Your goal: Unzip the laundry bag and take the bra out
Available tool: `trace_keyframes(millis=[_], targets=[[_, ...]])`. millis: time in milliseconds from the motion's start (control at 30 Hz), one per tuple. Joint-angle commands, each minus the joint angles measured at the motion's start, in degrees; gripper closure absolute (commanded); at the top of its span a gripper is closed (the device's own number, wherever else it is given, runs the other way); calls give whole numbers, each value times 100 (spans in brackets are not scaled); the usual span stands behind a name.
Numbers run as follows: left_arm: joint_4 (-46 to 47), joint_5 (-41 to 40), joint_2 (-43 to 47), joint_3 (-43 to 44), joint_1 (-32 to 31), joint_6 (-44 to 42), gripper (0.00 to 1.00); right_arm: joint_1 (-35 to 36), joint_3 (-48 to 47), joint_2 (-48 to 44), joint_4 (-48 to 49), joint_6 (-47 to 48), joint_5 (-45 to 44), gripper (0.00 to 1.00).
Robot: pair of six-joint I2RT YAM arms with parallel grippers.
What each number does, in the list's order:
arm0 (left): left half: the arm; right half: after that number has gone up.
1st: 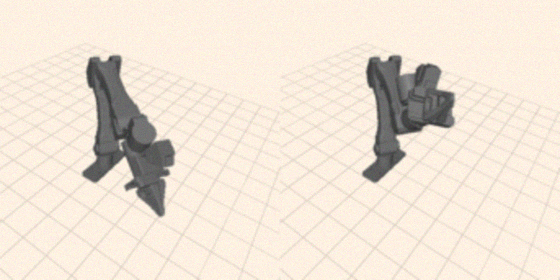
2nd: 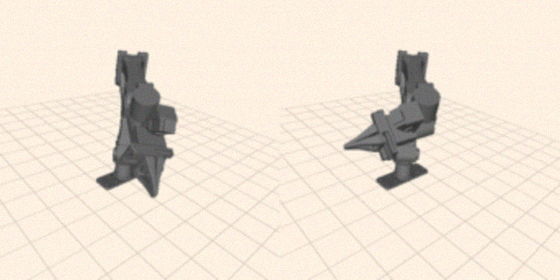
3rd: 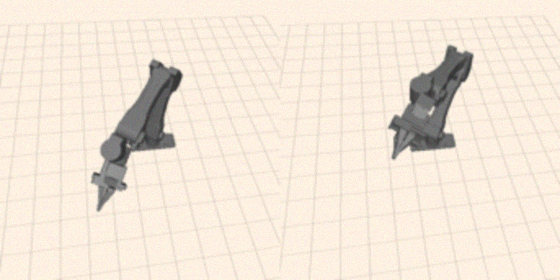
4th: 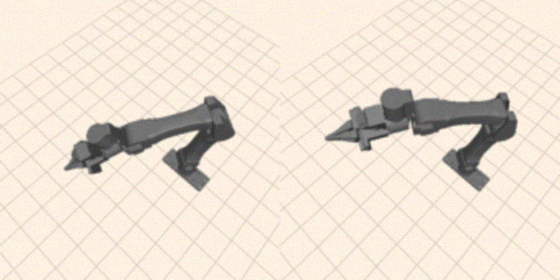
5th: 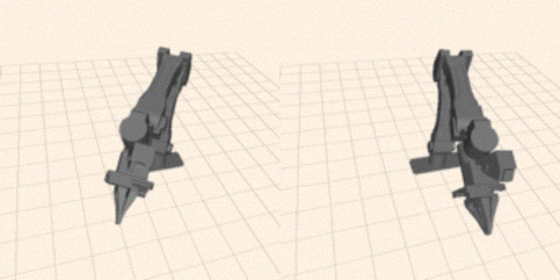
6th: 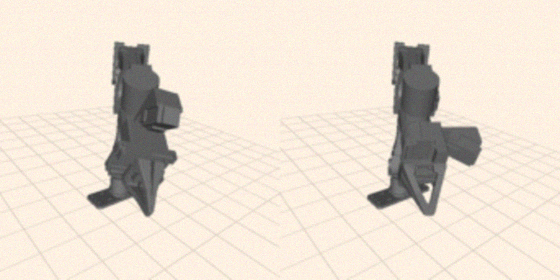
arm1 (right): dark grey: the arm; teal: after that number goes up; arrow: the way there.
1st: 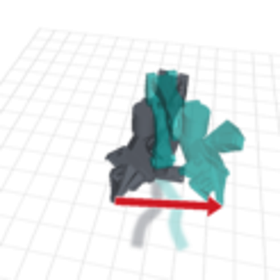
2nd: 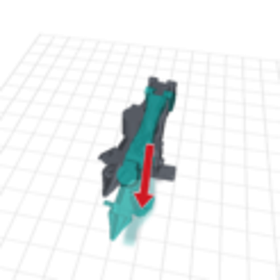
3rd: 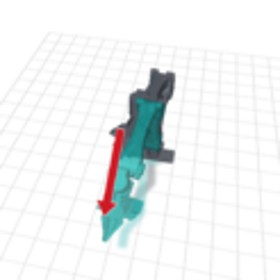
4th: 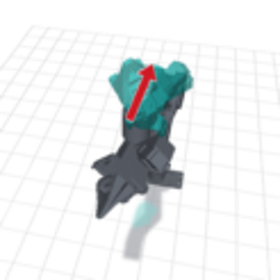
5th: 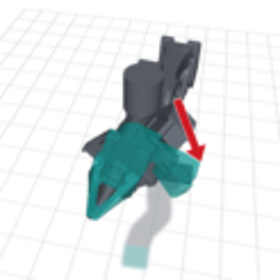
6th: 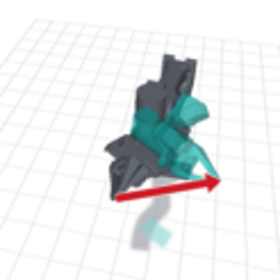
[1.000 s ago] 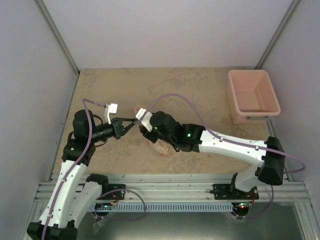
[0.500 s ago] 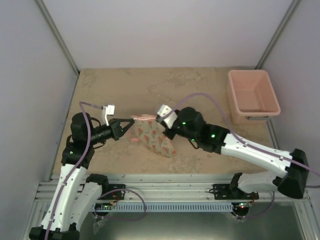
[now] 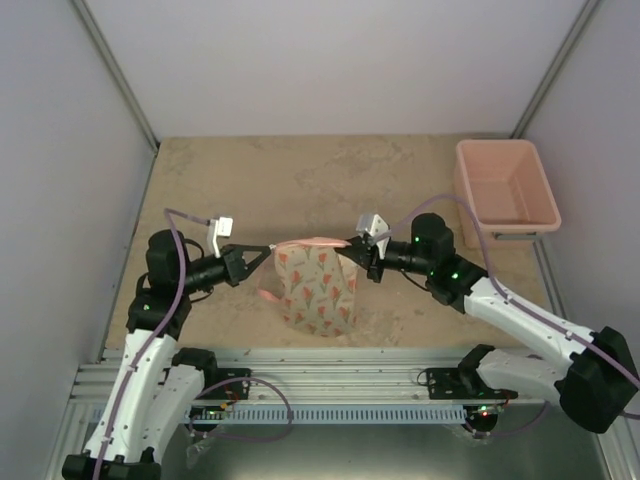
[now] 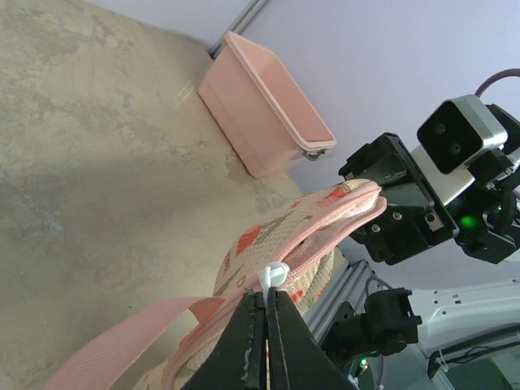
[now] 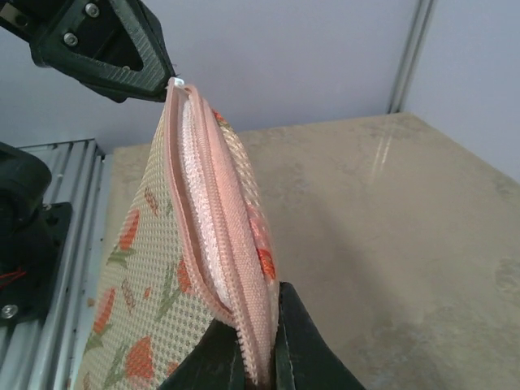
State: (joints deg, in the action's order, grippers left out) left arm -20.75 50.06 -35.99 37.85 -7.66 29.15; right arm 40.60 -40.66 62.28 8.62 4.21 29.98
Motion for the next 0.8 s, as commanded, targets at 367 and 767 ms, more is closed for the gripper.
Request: trace_keyframes(millis=[367, 767], targets=[[444, 9, 22, 220, 199, -14, 100, 782, -1771, 1121, -1598, 621, -161, 2], [23, 79, -97, 741, 201, -984, 100, 969, -3719, 2149, -3200, 2479, 477, 2]])
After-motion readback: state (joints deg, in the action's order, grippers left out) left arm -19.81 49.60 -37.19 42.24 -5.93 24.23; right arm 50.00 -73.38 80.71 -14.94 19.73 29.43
